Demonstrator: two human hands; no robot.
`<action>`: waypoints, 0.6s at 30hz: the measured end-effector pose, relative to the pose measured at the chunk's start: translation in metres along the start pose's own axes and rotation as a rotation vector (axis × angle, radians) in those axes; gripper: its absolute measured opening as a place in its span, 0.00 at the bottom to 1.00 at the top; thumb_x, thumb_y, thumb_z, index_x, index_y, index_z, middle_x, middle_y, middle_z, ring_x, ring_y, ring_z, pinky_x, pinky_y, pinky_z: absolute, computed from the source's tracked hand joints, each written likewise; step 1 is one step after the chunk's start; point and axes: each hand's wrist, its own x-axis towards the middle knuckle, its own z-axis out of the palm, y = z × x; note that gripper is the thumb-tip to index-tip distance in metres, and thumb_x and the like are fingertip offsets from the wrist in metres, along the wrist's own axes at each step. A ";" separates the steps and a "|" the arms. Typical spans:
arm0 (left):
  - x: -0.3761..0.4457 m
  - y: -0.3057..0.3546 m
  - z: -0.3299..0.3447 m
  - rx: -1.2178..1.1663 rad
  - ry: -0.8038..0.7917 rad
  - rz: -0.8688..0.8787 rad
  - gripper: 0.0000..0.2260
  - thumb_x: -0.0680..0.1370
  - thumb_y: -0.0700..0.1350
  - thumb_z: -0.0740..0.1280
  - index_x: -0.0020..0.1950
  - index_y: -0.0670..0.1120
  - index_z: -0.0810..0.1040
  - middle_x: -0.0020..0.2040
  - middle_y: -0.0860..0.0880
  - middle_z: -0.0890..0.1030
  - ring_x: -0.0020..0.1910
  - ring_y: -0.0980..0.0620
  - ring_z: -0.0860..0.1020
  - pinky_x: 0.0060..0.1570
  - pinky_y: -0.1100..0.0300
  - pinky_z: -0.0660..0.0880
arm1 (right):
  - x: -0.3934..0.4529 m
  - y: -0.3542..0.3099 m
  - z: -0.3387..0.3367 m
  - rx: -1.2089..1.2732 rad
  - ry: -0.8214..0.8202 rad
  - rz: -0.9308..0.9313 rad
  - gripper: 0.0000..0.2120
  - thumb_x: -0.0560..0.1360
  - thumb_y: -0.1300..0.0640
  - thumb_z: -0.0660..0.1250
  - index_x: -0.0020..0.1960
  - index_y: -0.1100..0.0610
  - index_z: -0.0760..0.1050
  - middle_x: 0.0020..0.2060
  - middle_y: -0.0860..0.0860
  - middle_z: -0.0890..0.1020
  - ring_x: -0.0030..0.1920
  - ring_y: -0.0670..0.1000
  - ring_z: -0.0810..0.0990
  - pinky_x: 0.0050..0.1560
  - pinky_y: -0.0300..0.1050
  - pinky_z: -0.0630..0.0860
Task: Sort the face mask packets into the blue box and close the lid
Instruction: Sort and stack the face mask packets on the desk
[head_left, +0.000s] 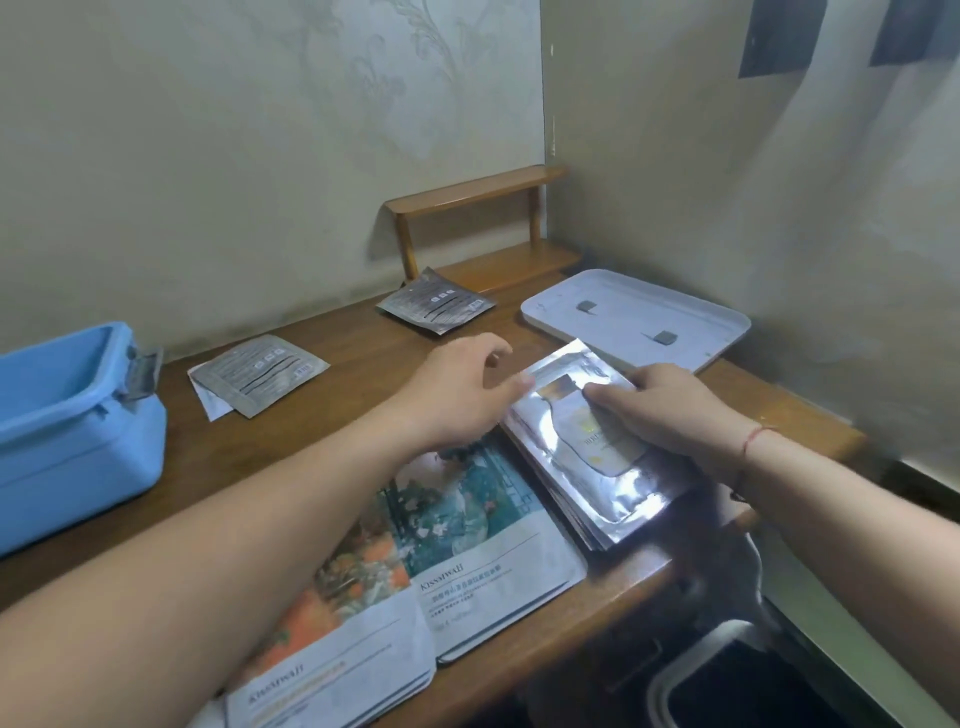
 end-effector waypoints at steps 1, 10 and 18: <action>0.005 -0.003 0.008 0.040 -0.035 0.010 0.25 0.79 0.60 0.62 0.71 0.48 0.70 0.66 0.50 0.76 0.62 0.50 0.75 0.61 0.55 0.72 | 0.000 -0.002 0.004 -0.097 0.042 -0.027 0.25 0.72 0.34 0.62 0.50 0.56 0.80 0.44 0.52 0.84 0.44 0.53 0.81 0.50 0.50 0.79; 0.023 -0.015 0.036 0.018 -0.042 0.043 0.16 0.80 0.59 0.61 0.58 0.48 0.76 0.50 0.50 0.79 0.49 0.49 0.76 0.49 0.52 0.73 | -0.050 0.018 0.005 -0.385 0.160 -0.652 0.34 0.73 0.26 0.50 0.71 0.43 0.66 0.72 0.46 0.67 0.71 0.49 0.63 0.67 0.48 0.66; 0.010 -0.026 0.016 0.079 -0.048 -0.009 0.24 0.81 0.61 0.55 0.67 0.47 0.73 0.61 0.48 0.78 0.57 0.50 0.76 0.53 0.58 0.71 | -0.080 0.036 0.025 -0.366 0.491 -0.964 0.23 0.76 0.39 0.63 0.54 0.57 0.82 0.57 0.55 0.81 0.63 0.61 0.75 0.64 0.63 0.69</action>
